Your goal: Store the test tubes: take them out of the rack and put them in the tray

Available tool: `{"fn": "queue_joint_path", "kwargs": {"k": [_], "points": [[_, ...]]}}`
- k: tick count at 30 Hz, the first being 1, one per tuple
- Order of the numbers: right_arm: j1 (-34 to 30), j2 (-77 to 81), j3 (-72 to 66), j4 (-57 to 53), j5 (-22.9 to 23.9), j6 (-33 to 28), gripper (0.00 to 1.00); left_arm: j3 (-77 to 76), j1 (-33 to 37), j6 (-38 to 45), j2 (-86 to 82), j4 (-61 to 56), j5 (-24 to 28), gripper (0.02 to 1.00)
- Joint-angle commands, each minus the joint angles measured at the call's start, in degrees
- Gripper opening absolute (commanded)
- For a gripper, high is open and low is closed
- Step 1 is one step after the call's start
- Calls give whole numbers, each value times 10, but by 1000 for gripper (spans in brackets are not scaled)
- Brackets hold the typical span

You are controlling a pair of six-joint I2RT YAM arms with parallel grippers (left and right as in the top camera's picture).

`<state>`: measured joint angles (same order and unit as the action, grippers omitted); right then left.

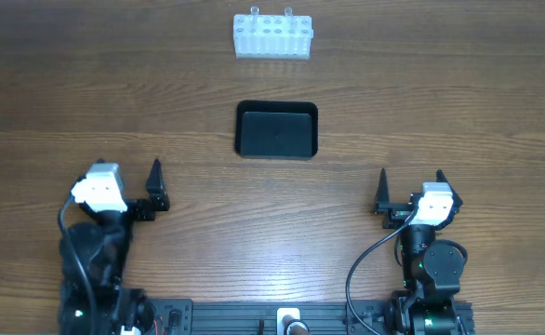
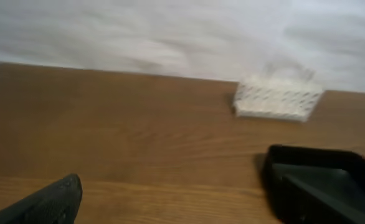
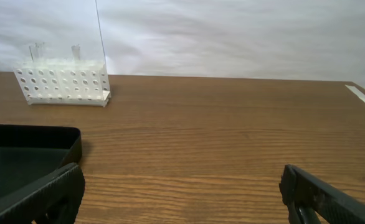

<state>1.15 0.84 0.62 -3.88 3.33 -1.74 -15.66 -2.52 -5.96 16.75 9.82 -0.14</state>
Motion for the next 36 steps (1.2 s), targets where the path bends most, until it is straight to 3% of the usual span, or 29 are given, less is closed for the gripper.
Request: {"fn": "queue_joint_path", "kwargs": {"k": [1, 23, 36], "points": [[-5, -6, -3, -2, -5, 2, 993, -85, -33, 9, 65, 38, 7, 998], [-5, -6, -3, -2, -5, 2, 993, -473, -178, 6, 457, 79, 8, 998], [-5, -6, -3, -2, -5, 2, 991, -699, -196, -96, 723, 189, -20, 998]]}}
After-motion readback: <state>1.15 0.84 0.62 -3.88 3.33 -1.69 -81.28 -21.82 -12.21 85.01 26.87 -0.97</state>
